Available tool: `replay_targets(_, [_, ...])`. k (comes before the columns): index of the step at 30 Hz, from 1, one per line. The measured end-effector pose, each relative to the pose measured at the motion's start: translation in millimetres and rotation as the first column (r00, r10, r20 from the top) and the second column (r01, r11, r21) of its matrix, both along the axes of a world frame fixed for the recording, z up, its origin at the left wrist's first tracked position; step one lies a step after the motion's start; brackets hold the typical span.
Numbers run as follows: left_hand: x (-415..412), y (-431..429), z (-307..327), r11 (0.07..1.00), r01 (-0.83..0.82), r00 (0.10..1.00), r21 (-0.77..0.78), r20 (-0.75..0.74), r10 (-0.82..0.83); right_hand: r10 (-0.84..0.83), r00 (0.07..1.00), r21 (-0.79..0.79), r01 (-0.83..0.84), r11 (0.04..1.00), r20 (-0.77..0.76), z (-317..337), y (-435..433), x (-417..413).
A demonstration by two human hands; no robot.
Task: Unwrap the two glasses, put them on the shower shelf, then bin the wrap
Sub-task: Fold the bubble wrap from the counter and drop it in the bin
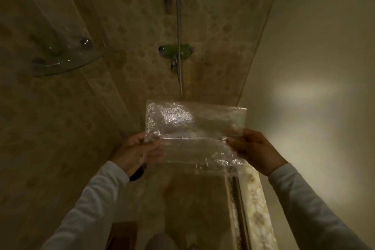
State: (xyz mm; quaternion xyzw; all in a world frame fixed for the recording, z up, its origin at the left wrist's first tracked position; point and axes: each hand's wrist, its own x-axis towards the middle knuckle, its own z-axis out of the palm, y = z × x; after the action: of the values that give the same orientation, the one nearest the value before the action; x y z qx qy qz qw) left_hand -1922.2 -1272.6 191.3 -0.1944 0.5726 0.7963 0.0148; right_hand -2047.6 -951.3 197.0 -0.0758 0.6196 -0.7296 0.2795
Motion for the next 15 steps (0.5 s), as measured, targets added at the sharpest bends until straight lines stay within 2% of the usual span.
replay_targets(3, [-20.9, -6.7, -4.8, 0.997, -0.030, 0.999, 0.077, -0.011, 0.031, -0.027, 1.000, -0.073, 0.026, 0.997, -0.013, 1.5, -6.2, -27.3])
replay_targets(8, [-65.5, -36.4, -16.1, 0.985, -0.134, 0.991, 0.108, -0.004, 0.135, 0.033, 0.987, -0.030, -0.038, 0.999, -0.154, 5.6, -37.2, -76.3])
replay_targets(11, [-100.1, -63.3, -15.9, 0.991, -0.131, 0.988, 0.004, -0.081, 0.131, 0.088, 0.988, -0.003, -0.089, 0.996, -0.125, 9.5, -63.2, -115.3])
replay_targets(13, [-125.5, -78.8, -10.9, 0.989, -0.144, 0.976, 0.025, -0.161, 0.147, 0.115, 0.990, 0.043, -0.112, 0.993, -0.083, 13.4, -80.0, -142.1])
replay_targets(15, [-153.8, -97.4, -7.7, 0.984, -0.169, 0.969, 0.053, -0.175, 0.176, 0.156, 0.986, 0.101, -0.149, 0.984, -0.064, 16.3, -101.3, -169.5])
